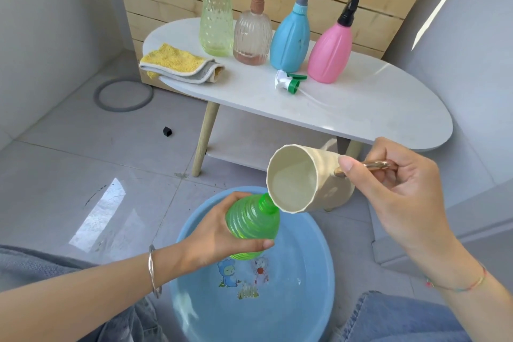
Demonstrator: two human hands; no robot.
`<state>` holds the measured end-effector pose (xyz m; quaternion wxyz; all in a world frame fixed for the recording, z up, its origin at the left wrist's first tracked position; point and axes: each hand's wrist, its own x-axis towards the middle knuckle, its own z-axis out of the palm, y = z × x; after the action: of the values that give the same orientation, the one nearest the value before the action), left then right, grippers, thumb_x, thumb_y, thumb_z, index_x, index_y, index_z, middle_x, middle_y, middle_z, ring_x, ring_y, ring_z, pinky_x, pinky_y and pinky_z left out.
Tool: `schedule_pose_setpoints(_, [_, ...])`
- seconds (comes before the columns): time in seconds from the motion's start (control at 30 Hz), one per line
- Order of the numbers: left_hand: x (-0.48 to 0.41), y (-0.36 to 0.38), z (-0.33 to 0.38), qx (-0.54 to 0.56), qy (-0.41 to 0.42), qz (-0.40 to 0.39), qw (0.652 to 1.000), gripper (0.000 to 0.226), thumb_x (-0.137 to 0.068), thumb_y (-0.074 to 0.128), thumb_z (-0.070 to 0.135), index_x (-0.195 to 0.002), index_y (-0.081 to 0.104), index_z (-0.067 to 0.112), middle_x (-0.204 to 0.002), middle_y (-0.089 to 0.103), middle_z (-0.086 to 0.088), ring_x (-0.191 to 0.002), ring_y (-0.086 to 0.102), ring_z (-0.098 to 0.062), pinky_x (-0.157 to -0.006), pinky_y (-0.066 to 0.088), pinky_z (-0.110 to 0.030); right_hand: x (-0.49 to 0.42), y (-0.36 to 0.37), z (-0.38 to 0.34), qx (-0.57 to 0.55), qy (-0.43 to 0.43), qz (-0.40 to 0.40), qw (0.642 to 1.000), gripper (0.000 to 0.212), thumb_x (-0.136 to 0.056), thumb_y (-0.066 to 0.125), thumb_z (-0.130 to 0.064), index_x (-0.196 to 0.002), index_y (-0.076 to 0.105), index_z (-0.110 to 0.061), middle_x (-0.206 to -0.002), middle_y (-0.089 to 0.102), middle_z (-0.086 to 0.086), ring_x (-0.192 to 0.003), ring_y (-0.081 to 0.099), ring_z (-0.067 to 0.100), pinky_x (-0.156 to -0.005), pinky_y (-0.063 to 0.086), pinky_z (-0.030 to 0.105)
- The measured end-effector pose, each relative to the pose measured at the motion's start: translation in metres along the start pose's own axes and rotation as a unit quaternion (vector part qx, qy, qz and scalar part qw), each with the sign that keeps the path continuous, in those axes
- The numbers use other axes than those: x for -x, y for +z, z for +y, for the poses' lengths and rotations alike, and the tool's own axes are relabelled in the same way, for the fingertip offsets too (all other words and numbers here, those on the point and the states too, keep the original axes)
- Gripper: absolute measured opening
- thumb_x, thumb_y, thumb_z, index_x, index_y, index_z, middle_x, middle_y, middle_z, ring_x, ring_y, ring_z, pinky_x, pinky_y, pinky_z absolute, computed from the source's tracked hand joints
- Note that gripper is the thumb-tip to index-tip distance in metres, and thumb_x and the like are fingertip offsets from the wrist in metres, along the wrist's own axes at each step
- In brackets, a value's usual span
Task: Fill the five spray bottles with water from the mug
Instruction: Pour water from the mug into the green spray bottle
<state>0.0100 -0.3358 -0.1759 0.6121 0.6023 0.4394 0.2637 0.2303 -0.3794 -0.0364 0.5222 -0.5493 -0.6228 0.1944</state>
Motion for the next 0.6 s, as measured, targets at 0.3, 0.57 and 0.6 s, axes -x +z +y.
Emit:
schedule_pose_setpoints(0.3, [0.0003,0.0004,-0.0005,-0.017,0.0,0.002,1.0,0.075,-0.042,0.089,0.053,-0.109,0.057,0.042,-0.103,0.069,0.014,-0.098,0.067,-0.006,-0.088,0.052,-0.022,0.0043,0.0019,-0.0006,0.072,-0.041,-0.001,0.997,0.042,-0.078,0.067,-0.036,-0.057,0.043,-0.009,-0.058,0.038,0.003,-0.055,0.034,0.006,-0.055,0.028,0.011])
schedule_pose_setpoints(0.57, [0.0,0.0,-0.0012,-0.022,-0.004,0.003,1.0,0.076,-0.042,0.089,0.055,-0.11,0.057,0.043,-0.103,0.069,0.013,-0.099,0.067,-0.007,-0.093,0.054,-0.031,0.0043,0.0034,-0.002,0.081,-0.058,-0.007,0.995,0.044,-0.079,0.066,-0.035,-0.056,0.041,-0.006,-0.059,0.036,0.001,-0.056,0.034,0.007,-0.057,0.028,0.011])
schedule_pose_setpoints(0.6, [-0.0004,0.0,-0.0016,-0.023,-0.003,0.003,1.0,0.076,-0.042,0.09,0.055,-0.11,0.057,0.043,-0.103,0.07,0.011,-0.1,0.067,-0.009,-0.094,0.054,-0.033,0.0043,0.0035,-0.0019,0.083,-0.061,-0.007,0.995,0.044,-0.079,0.066,-0.035,-0.056,0.041,-0.006,-0.059,0.036,0.001,-0.056,0.034,0.007,-0.057,0.028,0.011])
